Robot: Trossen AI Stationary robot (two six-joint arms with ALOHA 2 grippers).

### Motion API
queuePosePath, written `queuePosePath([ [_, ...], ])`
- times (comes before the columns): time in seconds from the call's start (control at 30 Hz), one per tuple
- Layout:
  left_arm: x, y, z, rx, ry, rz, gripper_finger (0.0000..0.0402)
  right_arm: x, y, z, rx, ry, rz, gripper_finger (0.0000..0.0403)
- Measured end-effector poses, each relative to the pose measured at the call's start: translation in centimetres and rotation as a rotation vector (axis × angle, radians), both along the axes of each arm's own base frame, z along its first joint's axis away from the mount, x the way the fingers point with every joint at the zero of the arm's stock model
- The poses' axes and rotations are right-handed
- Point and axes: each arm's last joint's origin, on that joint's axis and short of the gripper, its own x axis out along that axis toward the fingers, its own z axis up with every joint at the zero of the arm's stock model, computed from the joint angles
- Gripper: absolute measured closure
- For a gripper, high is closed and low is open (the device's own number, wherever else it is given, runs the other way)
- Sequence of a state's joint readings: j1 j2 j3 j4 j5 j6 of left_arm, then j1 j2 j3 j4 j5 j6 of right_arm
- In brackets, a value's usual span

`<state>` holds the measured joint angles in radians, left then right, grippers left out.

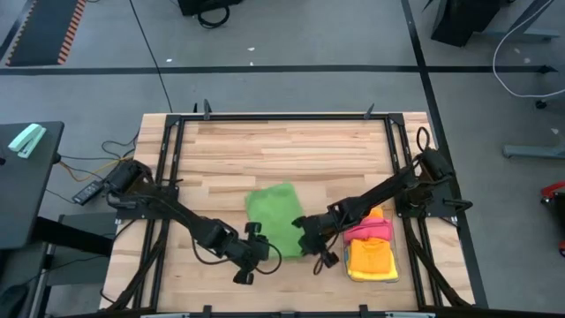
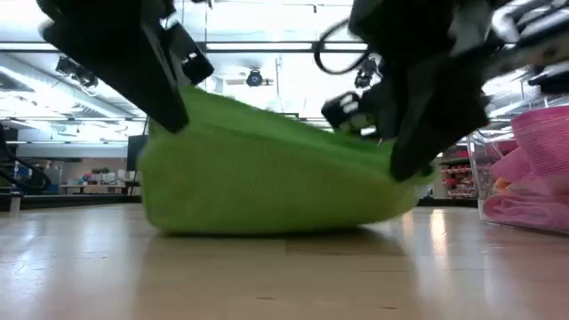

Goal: Fold microfiber towels
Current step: Fold the green towel

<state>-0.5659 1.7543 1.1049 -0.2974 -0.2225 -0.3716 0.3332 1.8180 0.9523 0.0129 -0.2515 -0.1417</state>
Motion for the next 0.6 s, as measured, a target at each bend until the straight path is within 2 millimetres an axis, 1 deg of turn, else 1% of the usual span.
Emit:
queuePosePath([
  [0.1, 0.1, -0.3, 0.5, -0.072, -0.014, -0.029, 0.0382, 0.2, 1.6, 1.3, -0.014, 0.028, 0.048, 0.0395],
  [0.23, 0.4, -1.2, 1.1, -0.173, -0.063, -0.102, 0.0393, 0.3, 3.5, 3.2, -0.028, 0.062, 0.097, 0.0395],
  [0.33, 0.3, -1.6, 1.5, -0.217, -0.079, -0.135, 0.0394, 0.5, 4.4, 4.5, -0.049, 0.066, 0.119, 0.0395],
  [0.47, -0.1, -1.9, 2.1, -0.224, -0.091, -0.151, 0.0381, 0.8, 4.5, 6.0, -0.131, 0.068, 0.096, 0.0394],
  [0.6, -0.4, -1.7, 1.9, -0.191, -0.049, -0.133, 0.0392, 1.5, 3.4, 6.6, -0.206, 0.059, 0.048, 0.0392],
])
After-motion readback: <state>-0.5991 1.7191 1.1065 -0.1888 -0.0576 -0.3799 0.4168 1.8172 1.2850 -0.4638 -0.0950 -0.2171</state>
